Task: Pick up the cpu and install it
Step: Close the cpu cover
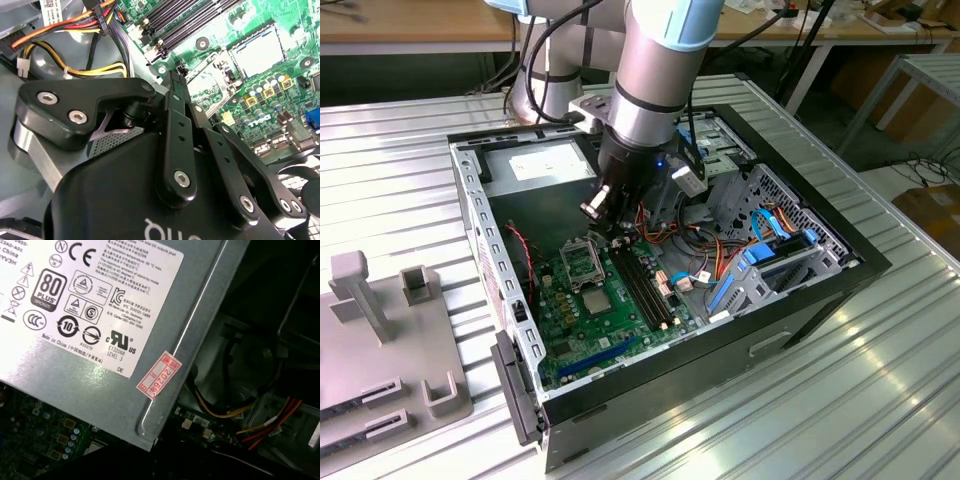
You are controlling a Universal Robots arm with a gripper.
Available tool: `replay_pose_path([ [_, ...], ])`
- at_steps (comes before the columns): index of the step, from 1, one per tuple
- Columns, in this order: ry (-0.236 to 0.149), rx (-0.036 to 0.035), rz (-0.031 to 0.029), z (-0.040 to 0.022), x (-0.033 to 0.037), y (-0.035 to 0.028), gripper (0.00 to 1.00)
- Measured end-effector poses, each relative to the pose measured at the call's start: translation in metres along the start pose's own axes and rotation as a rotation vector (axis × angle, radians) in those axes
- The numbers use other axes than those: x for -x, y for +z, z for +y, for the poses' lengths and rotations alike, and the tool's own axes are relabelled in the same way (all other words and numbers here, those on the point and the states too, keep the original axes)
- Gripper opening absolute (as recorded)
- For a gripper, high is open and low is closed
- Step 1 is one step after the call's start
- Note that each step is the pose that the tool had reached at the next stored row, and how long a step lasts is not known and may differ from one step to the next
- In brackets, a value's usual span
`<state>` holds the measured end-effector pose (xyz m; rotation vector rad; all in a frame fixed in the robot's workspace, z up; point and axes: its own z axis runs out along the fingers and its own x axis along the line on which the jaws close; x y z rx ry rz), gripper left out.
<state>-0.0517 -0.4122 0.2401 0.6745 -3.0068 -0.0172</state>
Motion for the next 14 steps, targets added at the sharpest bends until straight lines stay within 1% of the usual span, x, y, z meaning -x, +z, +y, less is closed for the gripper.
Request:
replay_pose_path([
  [1,-0.008,-0.0001,-0.0001,-0.0002,0.0,0.0003,0.11],
  [2,-0.012,0.0083,-0.0042,-0.0016,-0.0004,0.0007,0.11],
  [3,-0.013,0.0259,-0.0126,-0.0031,-0.001,0.0011,0.11],
  [4,-0.014,0.0386,-0.0186,-0.0043,-0.0014,0.0013,0.11],
  [5,-0.015,0.048,-0.0231,-0.0052,-0.0018,0.0015,0.11],
  [6,-0.015,0.0608,-0.0293,-0.0066,-0.0022,0.0017,0.11],
  [8,-0.017,0.0827,-0.0398,-0.0093,-0.0032,0.0023,0.11],
  [10,-0.018,0.0991,-0.0476,-0.0132,-0.0046,0.0036,0.11],
  [11,-0.018,0.1038,-0.0498,-0.0152,-0.0053,0.0044,0.11],
  [12,-0.019,0.1102,-0.0529,-0.0178,-0.0063,0.0059,0.11],
  [13,-0.02,0.12,-0.0576,-0.0192,-0.0067,0.0076,0.11],
  [14,-0.02,0.1258,-0.0603,-0.0193,-0.0067,0.0083,0.11],
])
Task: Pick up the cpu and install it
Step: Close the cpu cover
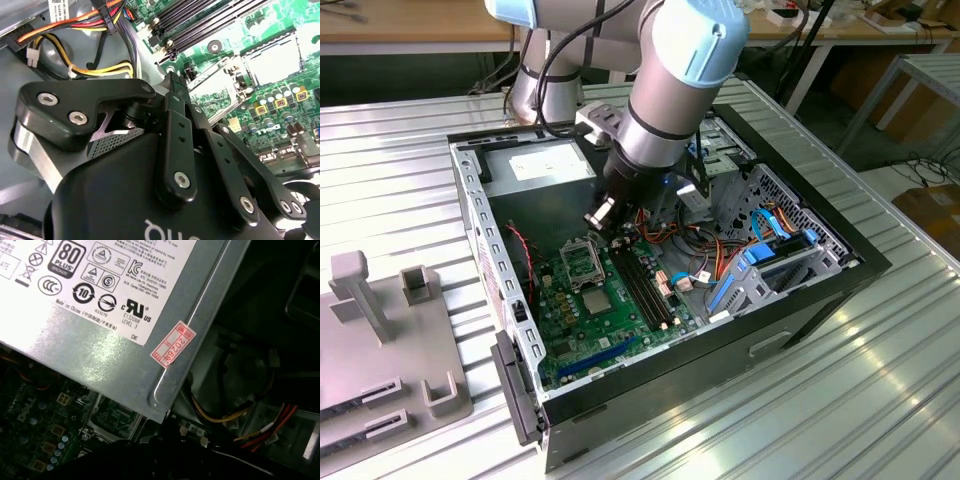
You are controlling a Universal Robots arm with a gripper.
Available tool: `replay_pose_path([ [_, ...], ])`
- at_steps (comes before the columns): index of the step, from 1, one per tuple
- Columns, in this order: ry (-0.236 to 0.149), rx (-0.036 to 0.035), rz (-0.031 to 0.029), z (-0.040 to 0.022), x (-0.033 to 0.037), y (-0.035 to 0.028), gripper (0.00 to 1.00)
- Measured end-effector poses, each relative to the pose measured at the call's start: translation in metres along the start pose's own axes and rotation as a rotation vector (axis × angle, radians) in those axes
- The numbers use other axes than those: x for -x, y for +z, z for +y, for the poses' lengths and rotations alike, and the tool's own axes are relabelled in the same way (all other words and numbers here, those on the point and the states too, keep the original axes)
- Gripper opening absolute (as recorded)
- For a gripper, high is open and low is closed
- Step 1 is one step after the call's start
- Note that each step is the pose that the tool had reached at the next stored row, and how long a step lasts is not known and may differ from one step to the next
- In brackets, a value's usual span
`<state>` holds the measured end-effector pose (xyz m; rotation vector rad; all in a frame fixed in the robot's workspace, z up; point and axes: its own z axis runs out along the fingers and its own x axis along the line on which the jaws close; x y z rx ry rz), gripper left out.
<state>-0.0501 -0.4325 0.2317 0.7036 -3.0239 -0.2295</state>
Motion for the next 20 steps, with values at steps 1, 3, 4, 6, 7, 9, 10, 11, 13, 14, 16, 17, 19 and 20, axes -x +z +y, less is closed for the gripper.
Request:
replay_pose_path([
  [1,0.0,0.0052,-0.0025,-0.0001,0.0,0.0008,0.11],
  [3,-0.001,0.014,-0.0069,-0.0005,0.0,0.0033,0.11],
  [4,-0.001,0.0159,-0.0078,-0.0009,0.0,0.0048,0.11],
  [6,-0.002,0.0214,-0.0103,-0.0015,-0.0001,0.0076,0.11],
  [7,-0.002,0.0268,-0.013,-0.0017,-0.0001,0.0089,0.11],
  [9,-0.003,0.0345,-0.0168,-0.0019,0.0,0.0111,0.11],
  [10,-0.003,0.0381,-0.0186,-0.0022,-0.0001,0.0123,0.11],
  [11,-0.003,0.0414,-0.0201,-0.0024,-0.0001,0.0133,0.11],
  [13,-0.004,0.0492,-0.0239,-0.0027,-0.0001,0.0154,0.11],
  [14,-0.004,0.0533,-0.0259,-0.0029,-0.0001,0.0168,0.11],
  [16,-0.005,0.0599,-0.029,-0.0033,-0.0003,0.0188,0.11],
  [17,-0.005,0.0641,-0.0311,-0.0035,-0.0005,0.0196,0.11],
  [19,-0.006,0.0747,-0.0362,-0.0036,-0.0011,0.021,0.11],
  [20,-0.007,0.0804,-0.039,-0.0037,-0.0017,0.0217,0.11],
])
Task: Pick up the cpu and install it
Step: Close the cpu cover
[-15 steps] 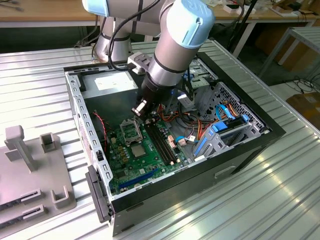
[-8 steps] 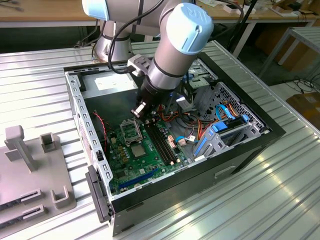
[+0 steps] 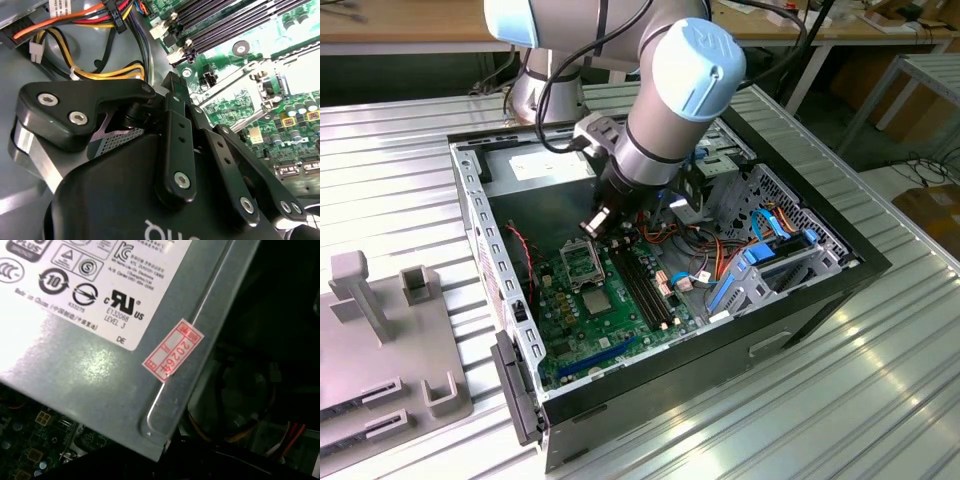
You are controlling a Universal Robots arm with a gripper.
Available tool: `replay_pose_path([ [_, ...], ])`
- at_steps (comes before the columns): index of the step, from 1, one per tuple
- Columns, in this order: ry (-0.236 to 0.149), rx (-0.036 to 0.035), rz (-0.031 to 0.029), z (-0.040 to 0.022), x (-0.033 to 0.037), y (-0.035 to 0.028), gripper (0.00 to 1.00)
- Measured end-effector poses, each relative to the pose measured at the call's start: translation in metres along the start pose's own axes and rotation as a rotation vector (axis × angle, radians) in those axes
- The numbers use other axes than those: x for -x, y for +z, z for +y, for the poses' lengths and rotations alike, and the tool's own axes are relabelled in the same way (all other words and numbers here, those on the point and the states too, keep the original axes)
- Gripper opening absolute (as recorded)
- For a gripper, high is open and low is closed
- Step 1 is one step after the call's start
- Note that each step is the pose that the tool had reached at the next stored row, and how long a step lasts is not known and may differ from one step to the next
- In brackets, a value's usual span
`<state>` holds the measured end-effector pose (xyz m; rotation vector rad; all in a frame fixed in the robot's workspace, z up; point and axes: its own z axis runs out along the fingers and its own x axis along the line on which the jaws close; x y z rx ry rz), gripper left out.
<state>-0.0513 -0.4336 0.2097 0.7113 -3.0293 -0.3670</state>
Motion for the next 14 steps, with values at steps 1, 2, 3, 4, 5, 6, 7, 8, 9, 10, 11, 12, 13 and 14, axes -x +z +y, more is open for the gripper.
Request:
replay_pose_path([
  [1,0.0,0.0033,-0.0015,0.0,-0.0005,0.0004,0.11],
  [2,-0.001,0.0058,-0.0027,-0.0002,-0.0014,0.0008,0.11],
  [3,-0.001,0.0063,-0.003,-0.0006,-0.0021,0.0009,0.11],
  [4,-0.001,0.0064,-0.0029,-0.0016,-0.0033,0.0008,0.11],
  [5,-0.001,0.0063,-0.0029,-0.0031,-0.0062,0.0005,0.11],
  [6,-0.001,0.0065,-0.0031,-0.0037,-0.0077,0.0004,0.11],
  [7,-0.001,0.0065,-0.0031,-0.0038,-0.0086,0.0004,0.11],
  [8,-0.001,0.0066,-0.0032,-0.0038,-0.0097,0.0004,0.11],
  [9,-0.001,0.0067,-0.0031,-0.0036,-0.0104,0.0003,0.11],
  [10,-0.001,0.0075,-0.0034,-0.0036,-0.0108,-0.0002,0.11],
  [11,-0.001,0.0082,-0.0038,-0.0036,-0.011,-0.0007,0.11],
  [12,-0.001,0.0095,-0.0043,-0.0035,-0.0111,-0.0017,0.11],
  [13,-0.001,0.0121,-0.0057,-0.0033,-0.0112,-0.0032,0.11],
  [14,-0.001,0.0141,-0.0067,-0.0031,-0.0111,-0.0046,0.11],
])
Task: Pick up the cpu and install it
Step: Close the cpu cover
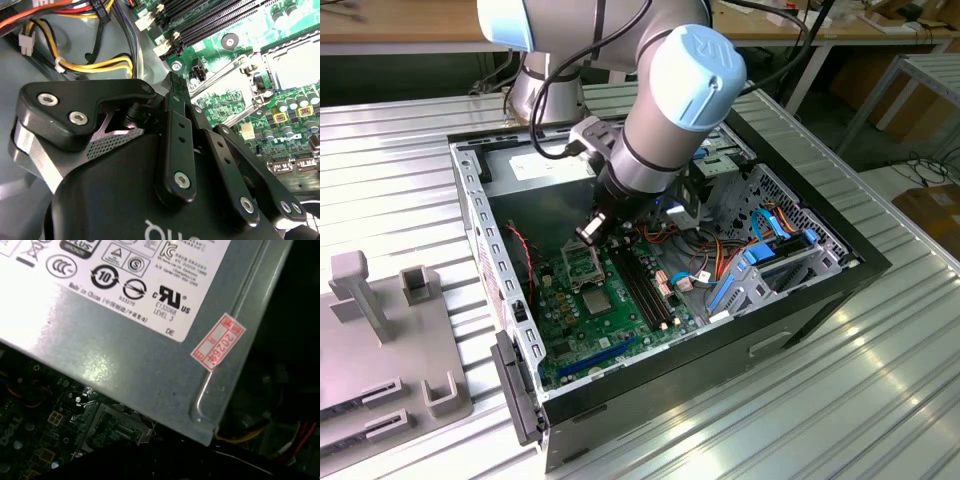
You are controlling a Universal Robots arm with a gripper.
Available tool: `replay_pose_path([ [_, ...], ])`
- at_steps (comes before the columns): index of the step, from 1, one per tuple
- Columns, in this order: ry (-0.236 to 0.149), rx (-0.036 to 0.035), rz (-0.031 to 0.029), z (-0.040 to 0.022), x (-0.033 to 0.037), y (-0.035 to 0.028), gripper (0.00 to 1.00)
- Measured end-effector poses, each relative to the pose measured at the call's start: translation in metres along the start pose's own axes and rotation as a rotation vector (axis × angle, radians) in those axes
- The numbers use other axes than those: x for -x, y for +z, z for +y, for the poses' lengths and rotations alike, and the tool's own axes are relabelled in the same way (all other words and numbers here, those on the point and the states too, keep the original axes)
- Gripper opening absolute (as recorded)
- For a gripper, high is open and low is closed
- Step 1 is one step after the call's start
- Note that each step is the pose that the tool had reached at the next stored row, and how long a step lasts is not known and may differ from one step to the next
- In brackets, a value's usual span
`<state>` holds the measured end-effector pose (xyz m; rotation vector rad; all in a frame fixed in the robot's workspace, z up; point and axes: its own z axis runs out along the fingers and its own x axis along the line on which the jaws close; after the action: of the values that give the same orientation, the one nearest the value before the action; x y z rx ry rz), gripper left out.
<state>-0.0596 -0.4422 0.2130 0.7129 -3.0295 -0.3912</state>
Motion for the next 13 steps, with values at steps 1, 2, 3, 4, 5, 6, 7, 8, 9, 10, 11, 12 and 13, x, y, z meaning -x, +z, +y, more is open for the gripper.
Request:
replay_pose_path([
  [1,0.0,0.0011,-0.0005,0.0,0.0,-0.0011,0.11],
  [2,0.0,0.0022,-0.0011,-0.0002,-0.0002,-0.002,0.11],
  [3,0.0,0.003,-0.0016,-0.0005,-0.0005,-0.0025,0.11],
  [4,0.0,0.0035,-0.0017,-0.0009,-0.0009,-0.0029,0.11],
  [5,0.0,0.0038,-0.0019,-0.0013,-0.0014,-0.0032,0.11],
  [6,0.0,0.0039,-0.0019,-0.0016,-0.0017,-0.0034,0.11],
  [7,0.0,0.0037,-0.0017,-0.0018,-0.0019,-0.0038,0.11],
  [8,0.0,0.0037,-0.0017,-0.0019,-0.0019,-0.0043,0.11],
  [9,0.0,0.0037,-0.0018,-0.0019,-0.002,-0.0048,0.11],
  [10,0.0,0.0036,-0.0018,-0.0019,-0.0021,-0.0055,0.11],
  [11,0.0,0.0036,-0.0018,-0.0017,-0.0021,-0.0067,0.11],
  [12,0.0,0.0037,-0.0018,-0.0015,-0.002,-0.0078,0.11],
  [13,0.0,0.004,-0.0019,-0.0013,-0.002,-0.0087,0.11],
])
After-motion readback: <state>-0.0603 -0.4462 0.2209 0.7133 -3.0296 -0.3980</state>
